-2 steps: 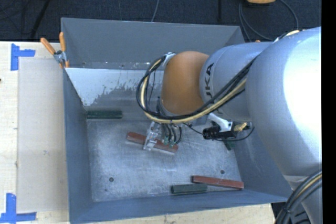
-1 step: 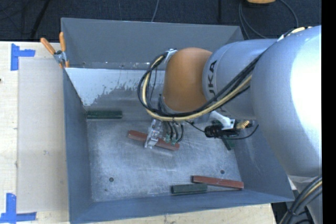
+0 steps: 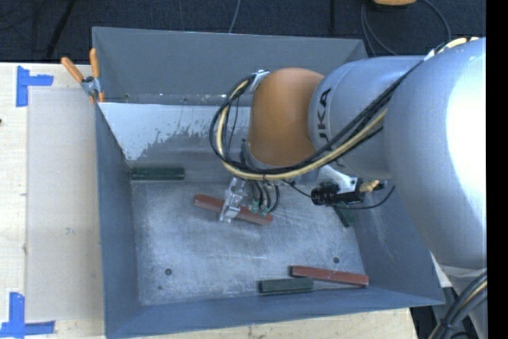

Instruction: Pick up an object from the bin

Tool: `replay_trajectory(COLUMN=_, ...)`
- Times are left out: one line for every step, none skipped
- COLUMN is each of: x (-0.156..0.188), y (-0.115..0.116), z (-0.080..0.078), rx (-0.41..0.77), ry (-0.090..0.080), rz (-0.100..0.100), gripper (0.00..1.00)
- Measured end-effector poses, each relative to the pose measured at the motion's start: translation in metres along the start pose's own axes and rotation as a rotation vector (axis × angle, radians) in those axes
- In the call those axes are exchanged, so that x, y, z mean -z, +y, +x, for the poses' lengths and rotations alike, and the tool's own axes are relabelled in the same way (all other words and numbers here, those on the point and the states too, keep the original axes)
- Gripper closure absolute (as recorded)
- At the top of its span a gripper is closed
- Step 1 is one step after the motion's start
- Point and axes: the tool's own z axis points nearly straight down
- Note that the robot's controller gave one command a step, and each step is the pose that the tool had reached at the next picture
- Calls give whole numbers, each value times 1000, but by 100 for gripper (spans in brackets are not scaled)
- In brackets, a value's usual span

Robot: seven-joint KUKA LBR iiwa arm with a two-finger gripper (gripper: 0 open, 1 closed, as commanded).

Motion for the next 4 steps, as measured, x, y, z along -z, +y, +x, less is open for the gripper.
replay_trajectory(x=7, y=0, z=0, rx=0, ry=2, rz=1, gripper=100)
replay_trajectory(x=15, y=0, z=0, rx=0, ry=2, rz=1, gripper=100)
replay_trajectory(x=23, y=0, z=0, rx=0, ry=1, rz=1, gripper=100)
replay_trajectory(x=32, y=0, z=1, rx=0, ry=2, rz=1, gripper=100)
